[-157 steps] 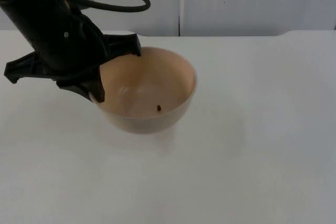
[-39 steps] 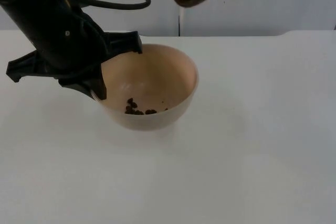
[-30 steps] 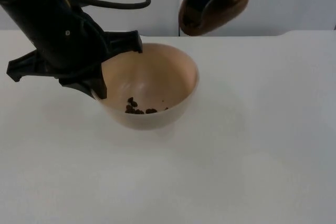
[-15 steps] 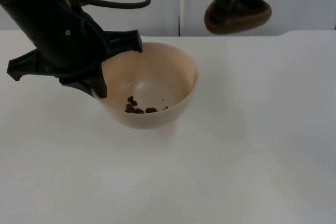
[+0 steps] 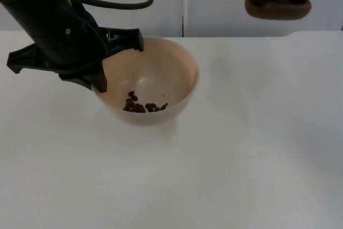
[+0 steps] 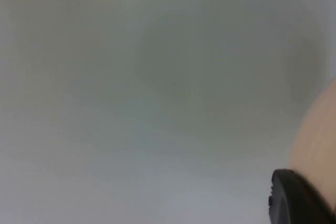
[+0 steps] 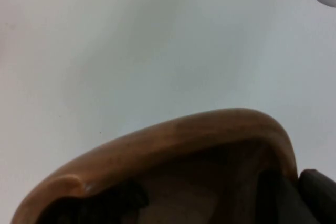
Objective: Pick up the bowl with the left hand and pour the coffee beans from the cup into the bowl with the right hand.
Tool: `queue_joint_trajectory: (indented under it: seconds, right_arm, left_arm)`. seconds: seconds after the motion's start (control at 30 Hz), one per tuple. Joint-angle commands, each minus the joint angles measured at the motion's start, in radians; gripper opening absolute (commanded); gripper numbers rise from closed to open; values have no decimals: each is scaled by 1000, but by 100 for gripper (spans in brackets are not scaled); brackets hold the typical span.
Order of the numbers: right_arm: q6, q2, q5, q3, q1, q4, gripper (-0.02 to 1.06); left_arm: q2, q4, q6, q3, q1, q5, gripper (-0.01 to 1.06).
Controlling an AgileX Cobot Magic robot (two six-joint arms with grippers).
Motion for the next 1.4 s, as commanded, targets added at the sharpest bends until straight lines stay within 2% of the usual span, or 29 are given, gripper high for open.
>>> queue_joint_trajectory:
  seconds: [0.0, 0.13, 0.23, 0.3, 0.43, 0.9, 1.03, 1.17, 1.37]
  right_arm:
    - [6, -6, -19, 0, -11, 3, 0]
    - [33, 8, -24, 5, -20, 2, 0]
    - [59, 8, -109, 60, -20, -2, 0]
    - [61, 8, -124, 73, -20, -2, 0]
    - [109, 10, -233, 193, -20, -4, 0]
    - [241, 12, -408, 475, -20, -35, 0]
    - [328, 22, -478, 566, -20, -70, 0]
    - [376, 39, -501, 607, -20, -94, 0]
    - [395, 86, -508, 618, -20, -99, 0]
  left_arm:
    - [-3, 22, -2, -4, -4, -12, 0]
    - [-3, 69, 21, -4, -4, -15, 0]
    - [4, 100, 54, -4, -4, -24, 0]
    - [9, 102, 54, -4, -4, -22, 0]
    - [64, 102, 80, -4, -4, -27, 0]
    - [157, 101, 94, -4, -4, -79, 0]
    - [160, 101, 94, -4, -4, -86, 0]
    - [160, 101, 94, -4, -4, -87, 0]
    - [160, 101, 94, -4, -4, -90, 0]
